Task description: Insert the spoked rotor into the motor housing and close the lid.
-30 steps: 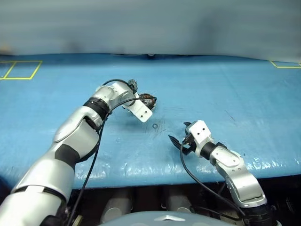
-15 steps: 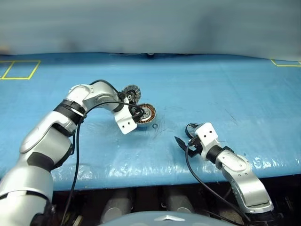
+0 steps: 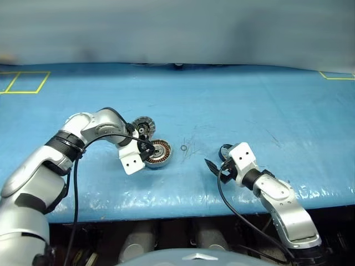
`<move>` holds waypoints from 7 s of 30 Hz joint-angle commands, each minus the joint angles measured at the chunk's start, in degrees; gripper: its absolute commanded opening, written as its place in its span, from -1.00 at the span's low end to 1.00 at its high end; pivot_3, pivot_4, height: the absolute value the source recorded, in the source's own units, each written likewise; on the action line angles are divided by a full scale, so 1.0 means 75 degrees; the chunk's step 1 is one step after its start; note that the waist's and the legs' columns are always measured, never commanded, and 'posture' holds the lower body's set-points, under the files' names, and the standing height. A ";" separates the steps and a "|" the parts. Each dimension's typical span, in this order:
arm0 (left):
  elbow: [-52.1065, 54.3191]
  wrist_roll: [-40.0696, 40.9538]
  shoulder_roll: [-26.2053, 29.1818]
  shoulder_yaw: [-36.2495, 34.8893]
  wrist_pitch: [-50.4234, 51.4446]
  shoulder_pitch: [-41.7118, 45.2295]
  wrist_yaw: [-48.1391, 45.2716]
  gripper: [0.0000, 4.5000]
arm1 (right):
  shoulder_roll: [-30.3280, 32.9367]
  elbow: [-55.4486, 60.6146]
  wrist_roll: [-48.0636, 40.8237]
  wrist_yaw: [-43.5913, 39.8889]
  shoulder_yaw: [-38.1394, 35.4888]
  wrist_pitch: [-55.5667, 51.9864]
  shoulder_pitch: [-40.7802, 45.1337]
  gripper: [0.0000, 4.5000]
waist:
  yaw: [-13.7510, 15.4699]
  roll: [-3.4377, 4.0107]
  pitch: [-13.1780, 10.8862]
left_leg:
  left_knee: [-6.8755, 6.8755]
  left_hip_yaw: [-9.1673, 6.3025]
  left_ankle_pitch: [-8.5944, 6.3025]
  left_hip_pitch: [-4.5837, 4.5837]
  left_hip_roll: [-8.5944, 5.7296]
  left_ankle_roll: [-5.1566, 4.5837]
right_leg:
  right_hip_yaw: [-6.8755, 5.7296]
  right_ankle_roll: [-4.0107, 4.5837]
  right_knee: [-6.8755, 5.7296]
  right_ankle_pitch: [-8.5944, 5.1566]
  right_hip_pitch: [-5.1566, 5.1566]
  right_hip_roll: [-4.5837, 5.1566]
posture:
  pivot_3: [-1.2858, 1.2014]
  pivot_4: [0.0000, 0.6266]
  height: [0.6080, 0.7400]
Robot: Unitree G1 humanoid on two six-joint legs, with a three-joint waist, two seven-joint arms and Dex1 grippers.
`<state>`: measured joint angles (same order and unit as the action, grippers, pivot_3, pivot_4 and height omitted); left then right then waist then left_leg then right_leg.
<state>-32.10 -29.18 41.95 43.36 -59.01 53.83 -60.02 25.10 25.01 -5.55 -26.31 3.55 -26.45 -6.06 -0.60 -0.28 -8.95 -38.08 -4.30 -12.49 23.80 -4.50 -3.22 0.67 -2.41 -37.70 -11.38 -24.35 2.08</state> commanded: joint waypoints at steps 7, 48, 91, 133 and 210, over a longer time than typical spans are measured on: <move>-0.0108 0.0083 -0.0052 -0.0093 -0.0969 0.0323 0.0097 0.81 | -0.0035 0.0062 -0.0023 0.0008 0.0007 0.0191 0.0161 1.00 | -0.0007 0.0000 0.0000 | -0.0001 0.0003 0.0004 -0.0011 0.0001 0.0004 | 0.0002 0.0002 -0.0012 -0.0002 0.0005 -0.0001 | 0.03 -0.52 1.00; 0.5909 0.6204 0.0099 -0.4376 0.7916 -0.7118 0.1559 0.98 | -0.1009 -0.0944 -0.0014 0.0431 0.0273 0.0573 0.0668 1.00 | 0.0017 0.0008 0.0000 | 0.0027 -0.0001 0.0006 -0.0049 0.0013 0.0015 | 0.0013 0.0063 -0.0010 -0.0039 -0.0012 0.0020 | 0.03 -0.52 1.00; 0.3167 0.5910 -0.2125 -0.5697 0.5676 -0.7066 0.1729 0.98 | -0.2164 -0.4932 0.0130 -0.0232 0.0995 0.1632 0.2768 1.00 | -0.0014 0.0008 0.0003 | 0.0069 0.0003 0.0008 -0.0058 0.0013 0.0031 | -0.0001 0.0108 -0.0002 -0.0017 -0.0022 0.0033 | 0.03 -0.52 1.00; 0.2454 0.5835 -0.2474 -0.5896 0.5117 -0.6739 0.1604 1.00 | -0.1678 -0.3796 0.0392 0.0205 0.0865 0.1390 0.2166 -0.92 | 0.0003 -0.0001 0.0015 | 0.0111 0.0003 0.0006 -0.0078 0.0013 0.0034 | -0.0005 0.0099 0.0021 -0.0057 -0.0011 0.0043 | 0.03 -0.52 1.00; -0.3444 0.3168 -0.4820 -0.4820 0.8525 -0.1070 0.4736 0.73 | -0.1817 -0.2590 0.0205 0.1040 0.0324 0.1389 0.0716 -0.75 | 0.0127 -0.0011 0.0020 | 0.0112 -0.0006 0.0010 -0.0114 0.0004 0.0025 | -0.0024 -0.0003 0.0110 0.0017 0.0108 0.0032 | 0.03 -0.52 1.00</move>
<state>-55.99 -4.07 6.35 6.07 4.34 45.99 -24.98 11.51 3.87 -3.62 -18.75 6.58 -15.58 -0.36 0.36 -0.36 -8.80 -37.23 -4.35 -12.41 22.94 -4.47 -3.03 0.48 -2.43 -36.87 -11.25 -23.54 2.33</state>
